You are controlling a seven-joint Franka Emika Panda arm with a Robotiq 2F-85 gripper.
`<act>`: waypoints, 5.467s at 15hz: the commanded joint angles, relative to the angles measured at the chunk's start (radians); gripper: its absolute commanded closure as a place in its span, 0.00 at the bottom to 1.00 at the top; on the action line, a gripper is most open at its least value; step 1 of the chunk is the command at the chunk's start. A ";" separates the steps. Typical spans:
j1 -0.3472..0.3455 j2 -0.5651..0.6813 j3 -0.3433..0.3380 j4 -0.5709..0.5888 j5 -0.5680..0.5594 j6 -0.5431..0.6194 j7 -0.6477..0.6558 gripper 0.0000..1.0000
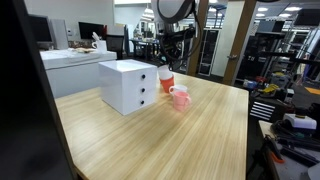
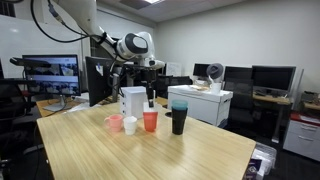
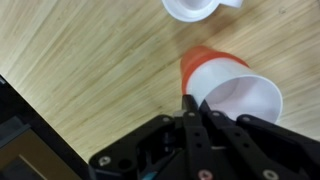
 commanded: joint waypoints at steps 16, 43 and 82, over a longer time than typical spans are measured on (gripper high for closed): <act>-0.018 -0.067 0.030 0.030 0.014 -0.129 -0.069 0.41; -0.018 0.280 0.012 0.459 0.086 -0.131 -0.016 0.00; -0.080 0.749 0.020 1.142 0.168 -0.530 -0.022 0.03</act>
